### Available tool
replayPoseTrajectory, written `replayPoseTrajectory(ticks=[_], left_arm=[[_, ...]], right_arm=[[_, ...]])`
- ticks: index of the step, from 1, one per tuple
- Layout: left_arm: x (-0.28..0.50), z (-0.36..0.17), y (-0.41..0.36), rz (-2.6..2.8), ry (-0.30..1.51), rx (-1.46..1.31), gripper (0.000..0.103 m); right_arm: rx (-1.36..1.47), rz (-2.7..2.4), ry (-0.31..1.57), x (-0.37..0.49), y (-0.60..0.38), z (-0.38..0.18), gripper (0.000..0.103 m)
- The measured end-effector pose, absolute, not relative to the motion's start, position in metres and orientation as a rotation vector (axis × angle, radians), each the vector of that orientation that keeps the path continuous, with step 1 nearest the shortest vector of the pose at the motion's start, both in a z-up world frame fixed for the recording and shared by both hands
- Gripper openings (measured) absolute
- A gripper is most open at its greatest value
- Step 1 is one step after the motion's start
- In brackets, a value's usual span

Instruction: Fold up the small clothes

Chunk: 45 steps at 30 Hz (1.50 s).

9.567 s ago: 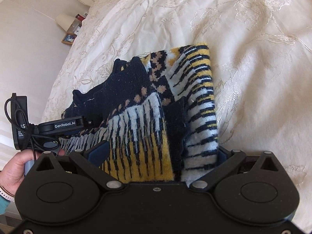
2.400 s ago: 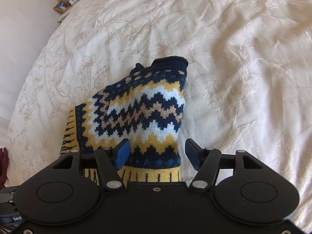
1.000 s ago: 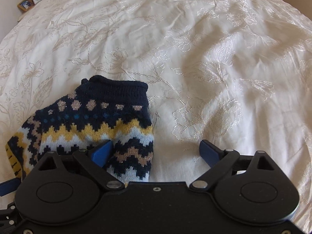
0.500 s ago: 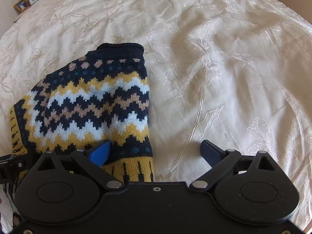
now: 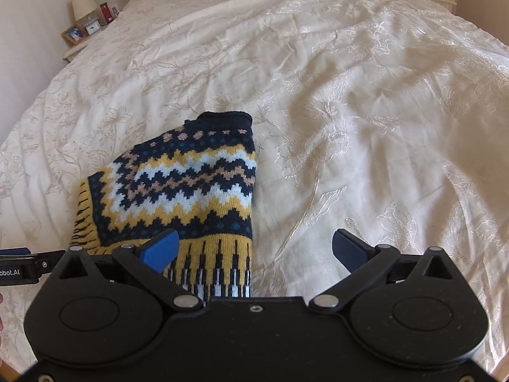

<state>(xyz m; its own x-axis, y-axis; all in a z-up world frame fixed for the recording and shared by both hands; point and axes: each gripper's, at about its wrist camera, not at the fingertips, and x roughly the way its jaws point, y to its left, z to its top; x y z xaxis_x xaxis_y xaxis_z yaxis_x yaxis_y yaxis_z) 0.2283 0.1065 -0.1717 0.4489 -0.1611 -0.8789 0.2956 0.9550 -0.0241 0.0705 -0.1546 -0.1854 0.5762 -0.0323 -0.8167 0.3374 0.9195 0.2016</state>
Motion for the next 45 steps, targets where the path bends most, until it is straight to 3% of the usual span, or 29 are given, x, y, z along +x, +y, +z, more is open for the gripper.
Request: replayPoseTrajectory(ticks=[20, 31, 45], left_arm=[[0.121, -0.093, 0.077, -0.276, 0.987, 0.167, 0.1], [0.089, -0.074, 0.074, -0.164, 0.927, 0.231, 0.1], [0.073, -0.07, 0.08, -0.19, 0.974, 0.226, 0.095]], right_arm=[[0.219, -0.102, 0.895, -0.005, -0.145, -0.109, 0.102], [0.22, -0.122, 0.788, -0.043, -0.146, -0.086, 0.102], [0.214, -0.121, 0.812, -0.061, -0.136, -0.077, 0.102]])
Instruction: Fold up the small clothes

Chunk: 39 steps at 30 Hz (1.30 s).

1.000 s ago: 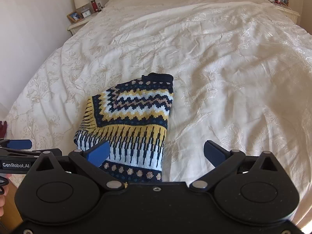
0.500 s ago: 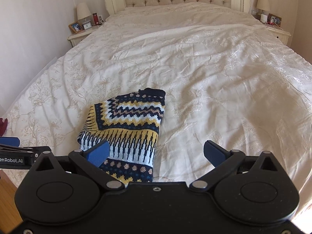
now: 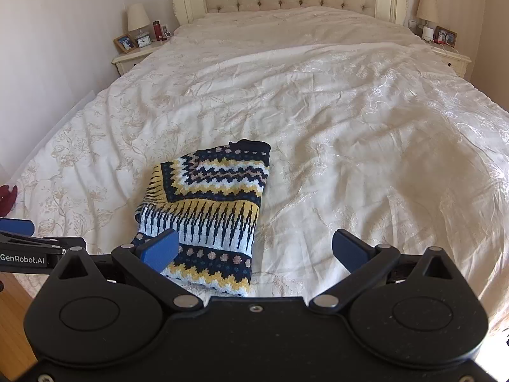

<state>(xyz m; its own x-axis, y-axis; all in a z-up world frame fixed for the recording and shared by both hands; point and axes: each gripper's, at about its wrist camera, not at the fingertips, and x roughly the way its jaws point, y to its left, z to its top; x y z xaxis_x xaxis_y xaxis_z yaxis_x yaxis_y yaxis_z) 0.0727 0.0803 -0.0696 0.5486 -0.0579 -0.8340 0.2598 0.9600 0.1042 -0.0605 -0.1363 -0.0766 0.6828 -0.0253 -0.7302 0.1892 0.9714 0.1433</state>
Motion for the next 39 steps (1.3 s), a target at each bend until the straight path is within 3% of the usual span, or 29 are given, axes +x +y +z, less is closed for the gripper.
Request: replayPoseTrajectory(ticks=[39], left_arm=[[0.071, -0.102, 0.089, -0.135, 1.147, 0.188, 0.094]], right_arm=[[0.323, -0.123, 0.927, -0.058, -0.145, -0.1, 0.102]])
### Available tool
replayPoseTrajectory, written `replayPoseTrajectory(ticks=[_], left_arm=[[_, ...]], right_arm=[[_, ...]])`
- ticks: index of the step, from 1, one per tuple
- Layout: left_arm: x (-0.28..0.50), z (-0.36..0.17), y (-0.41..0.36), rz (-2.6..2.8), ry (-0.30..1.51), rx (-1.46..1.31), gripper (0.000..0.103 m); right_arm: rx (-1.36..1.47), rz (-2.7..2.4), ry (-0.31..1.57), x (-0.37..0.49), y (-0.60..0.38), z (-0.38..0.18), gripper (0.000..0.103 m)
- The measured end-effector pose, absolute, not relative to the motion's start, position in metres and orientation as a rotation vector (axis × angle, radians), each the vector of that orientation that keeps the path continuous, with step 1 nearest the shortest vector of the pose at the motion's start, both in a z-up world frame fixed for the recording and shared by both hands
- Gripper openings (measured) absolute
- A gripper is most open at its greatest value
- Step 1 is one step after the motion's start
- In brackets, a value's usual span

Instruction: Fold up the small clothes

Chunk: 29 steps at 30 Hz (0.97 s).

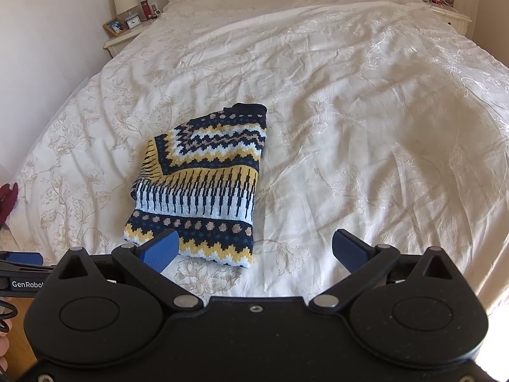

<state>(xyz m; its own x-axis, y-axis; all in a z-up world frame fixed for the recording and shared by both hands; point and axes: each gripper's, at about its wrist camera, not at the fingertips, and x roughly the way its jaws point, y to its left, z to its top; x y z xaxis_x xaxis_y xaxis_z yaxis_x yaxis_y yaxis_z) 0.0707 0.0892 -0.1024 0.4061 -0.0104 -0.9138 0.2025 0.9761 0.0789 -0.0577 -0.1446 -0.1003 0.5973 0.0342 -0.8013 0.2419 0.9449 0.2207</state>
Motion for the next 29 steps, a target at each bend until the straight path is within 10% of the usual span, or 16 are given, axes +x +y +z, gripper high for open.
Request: replayPoseTrajectory(ticks=[29], left_arm=[[0.093, -0.113, 0.085, -0.109, 1.19, 0.159, 0.094]], right_arm=[[0.343, -0.101, 0.999, -0.03, -0.148, -0.12, 0.102]])
